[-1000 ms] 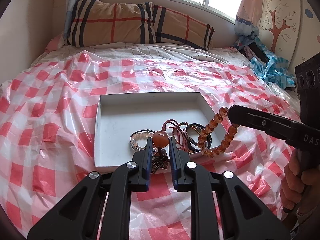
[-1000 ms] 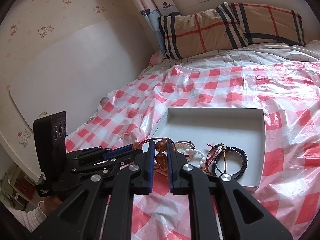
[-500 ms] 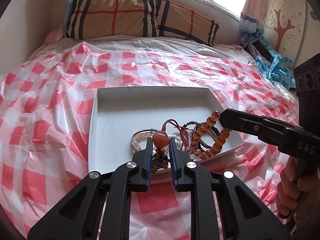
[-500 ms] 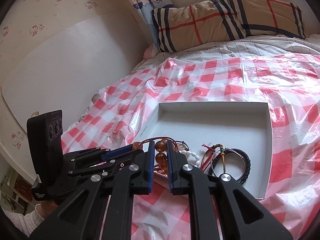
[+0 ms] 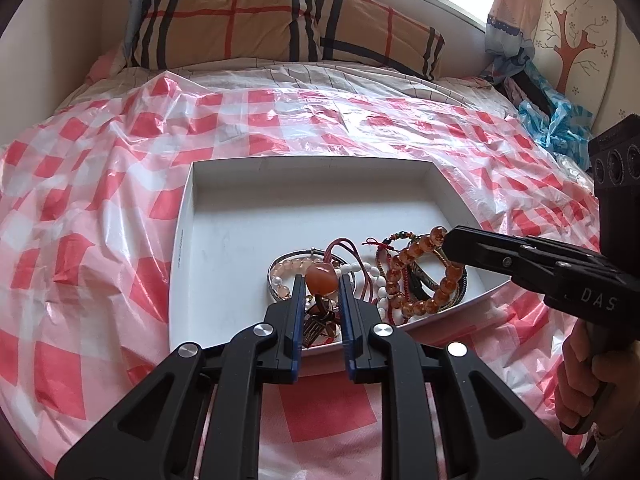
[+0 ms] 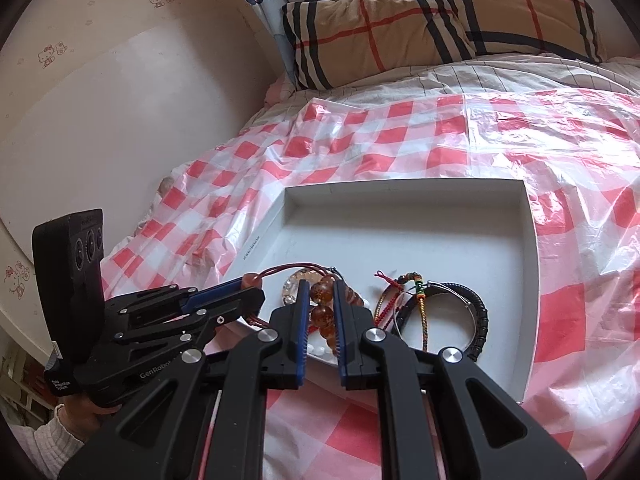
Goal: Organize jewelry
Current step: 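Lower both held items into the white box and open both tools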
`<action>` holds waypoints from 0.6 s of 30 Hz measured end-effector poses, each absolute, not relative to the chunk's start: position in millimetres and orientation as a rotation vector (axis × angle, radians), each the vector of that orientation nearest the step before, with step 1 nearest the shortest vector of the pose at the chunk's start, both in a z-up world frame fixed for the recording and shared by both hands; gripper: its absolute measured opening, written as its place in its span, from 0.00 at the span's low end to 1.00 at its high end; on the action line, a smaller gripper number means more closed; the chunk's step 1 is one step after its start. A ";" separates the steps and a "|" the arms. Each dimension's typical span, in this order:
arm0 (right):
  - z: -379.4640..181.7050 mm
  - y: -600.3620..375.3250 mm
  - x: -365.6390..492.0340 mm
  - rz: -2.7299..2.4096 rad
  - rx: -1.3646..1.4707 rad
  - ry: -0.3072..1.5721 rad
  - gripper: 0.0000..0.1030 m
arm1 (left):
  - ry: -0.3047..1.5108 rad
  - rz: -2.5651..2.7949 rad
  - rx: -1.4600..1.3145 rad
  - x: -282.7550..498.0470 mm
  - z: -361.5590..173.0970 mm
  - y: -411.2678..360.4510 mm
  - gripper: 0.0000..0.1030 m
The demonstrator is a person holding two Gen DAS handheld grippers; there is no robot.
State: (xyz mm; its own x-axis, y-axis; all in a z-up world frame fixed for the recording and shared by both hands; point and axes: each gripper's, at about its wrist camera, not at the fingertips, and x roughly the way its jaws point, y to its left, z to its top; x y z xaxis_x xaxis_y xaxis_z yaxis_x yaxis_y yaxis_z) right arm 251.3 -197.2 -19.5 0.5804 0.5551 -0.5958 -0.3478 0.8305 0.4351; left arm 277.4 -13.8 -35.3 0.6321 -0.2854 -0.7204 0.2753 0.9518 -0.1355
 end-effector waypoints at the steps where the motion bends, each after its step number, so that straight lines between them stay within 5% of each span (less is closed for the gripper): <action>1: -21.1 -199.0 251.5 0.529 0.285 0.793 0.12 | 0.828 -0.318 -0.011 278.1 -36.5 -13.8 0.15; 18: -47.8 -225.2 254.5 0.392 0.282 0.869 0.14 | 0.876 -0.262 0.045 288.4 -54.6 -13.3 0.20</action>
